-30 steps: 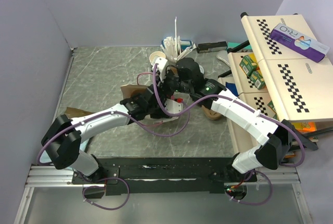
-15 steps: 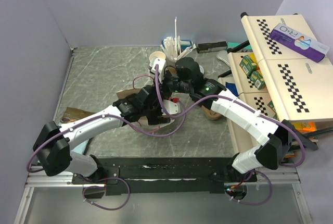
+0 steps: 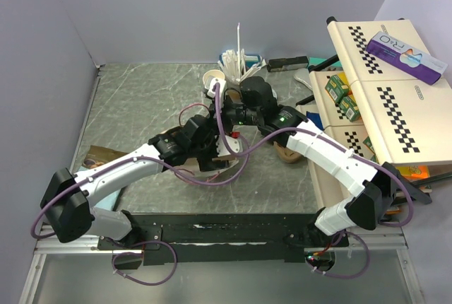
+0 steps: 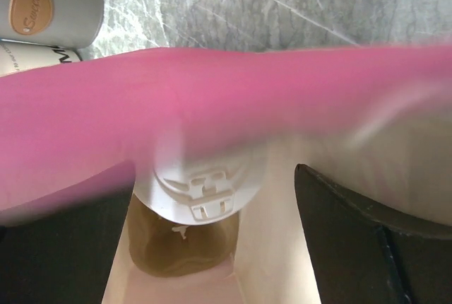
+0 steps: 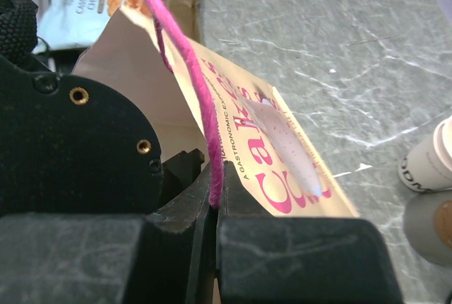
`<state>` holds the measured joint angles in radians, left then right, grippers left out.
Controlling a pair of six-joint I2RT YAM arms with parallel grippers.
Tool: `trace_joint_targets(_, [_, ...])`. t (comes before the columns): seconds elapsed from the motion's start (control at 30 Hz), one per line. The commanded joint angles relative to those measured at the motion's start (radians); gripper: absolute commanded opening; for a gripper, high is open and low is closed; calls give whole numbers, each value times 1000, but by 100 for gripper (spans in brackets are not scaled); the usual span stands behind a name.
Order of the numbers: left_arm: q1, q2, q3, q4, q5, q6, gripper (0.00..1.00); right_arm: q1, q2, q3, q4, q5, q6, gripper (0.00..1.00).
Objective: Pack the takeout coffee
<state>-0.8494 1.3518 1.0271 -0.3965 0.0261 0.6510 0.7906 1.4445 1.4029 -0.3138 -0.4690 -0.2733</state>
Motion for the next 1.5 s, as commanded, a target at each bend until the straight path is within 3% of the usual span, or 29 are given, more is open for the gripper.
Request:
trace_joint_targets(0.0, [32, -46, 33, -8, 32, -82, 99, -22, 7, 24, -31, -105, 86, 0])
trace_joint_targets(0.2, [35, -57, 39, -28, 60, -106, 99, -40, 19, 25, -38, -115, 105, 0])
trace_joint_targets(0.57, [35, -63, 44, -5, -12, -106, 99, -44, 30, 24, -44, -128, 129, 0])
trace_joint_targets(0.9, [56, -85, 64, -25, 47, -119, 99, -57, 42, 41, -70, -131, 152, 0])
trace_joint_targets(1.1, [70, -108, 82, -53, 109, -132, 89, -59, 28, 33, -105, -131, 169, 0])
trace_joint_targets(1.47, [73, -163, 76, -19, 107, -154, 96, -70, 37, 31, -103, -135, 206, 0])
